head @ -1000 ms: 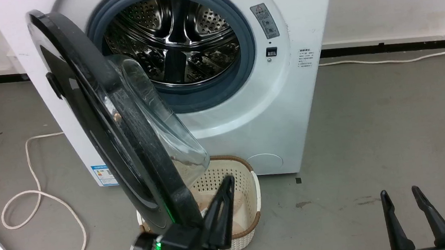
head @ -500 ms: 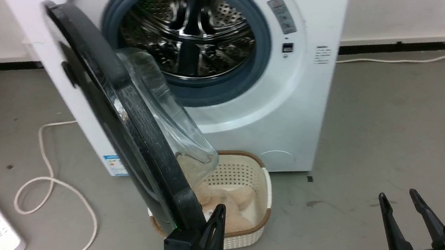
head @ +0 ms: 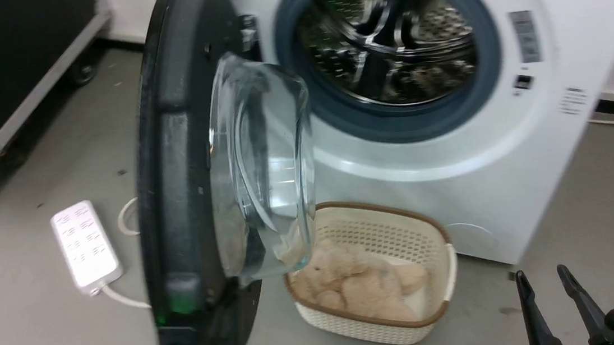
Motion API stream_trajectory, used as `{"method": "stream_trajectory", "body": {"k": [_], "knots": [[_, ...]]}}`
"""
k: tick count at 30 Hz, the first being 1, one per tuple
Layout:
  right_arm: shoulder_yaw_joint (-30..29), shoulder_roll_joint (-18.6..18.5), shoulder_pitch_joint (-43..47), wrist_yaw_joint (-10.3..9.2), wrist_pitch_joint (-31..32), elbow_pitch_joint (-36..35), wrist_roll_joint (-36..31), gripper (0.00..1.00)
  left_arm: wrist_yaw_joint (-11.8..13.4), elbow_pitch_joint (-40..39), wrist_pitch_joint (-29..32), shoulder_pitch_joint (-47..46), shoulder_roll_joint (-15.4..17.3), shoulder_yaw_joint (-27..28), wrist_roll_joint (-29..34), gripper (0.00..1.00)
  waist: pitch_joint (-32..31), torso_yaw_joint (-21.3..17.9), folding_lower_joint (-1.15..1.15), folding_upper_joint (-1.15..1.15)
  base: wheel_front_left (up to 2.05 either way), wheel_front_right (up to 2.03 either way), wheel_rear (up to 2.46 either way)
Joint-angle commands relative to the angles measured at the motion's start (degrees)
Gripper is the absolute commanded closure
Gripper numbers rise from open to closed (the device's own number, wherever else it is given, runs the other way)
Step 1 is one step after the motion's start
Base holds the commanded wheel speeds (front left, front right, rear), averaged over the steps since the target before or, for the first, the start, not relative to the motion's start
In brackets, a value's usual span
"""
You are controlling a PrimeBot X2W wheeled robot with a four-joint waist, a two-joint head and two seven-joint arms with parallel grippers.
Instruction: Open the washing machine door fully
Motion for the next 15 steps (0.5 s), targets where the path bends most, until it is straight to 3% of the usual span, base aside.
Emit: {"method": "stream_trajectory", "body": {"k": [1, 7, 15], "knots": [[0.09, 0.17, 0.33, 0.05, -0.03, -0.02, 0.06, 0.00, 0.37, -0.42, 0.26, 0.60, 0.77, 0.73, -0.19, 1.00, 0.67, 2.44, 0.00, 0.00, 0.00, 0.00, 0.00], [0.74, 0.17, -0.88, 0.05, 1.10, -1.28, -1.04, 0.00, 1.28, -2.41, 2.60, -0.97, 5.40, 6.72, -2.16, 1.00, 4.69, 4.65, 0.00, 0.00, 0.00, 0.00, 0.00], [1.03, 0.07, -3.15, 0.05, 2.74, -3.40, -2.98, 0.00, -0.22, 0.70, 5.23, -6.23, 13.37, 14.97, -5.66, 1.00, 10.53, 4.00, 0.00, 0.00, 0.00, 0.00, 0.00]]}}
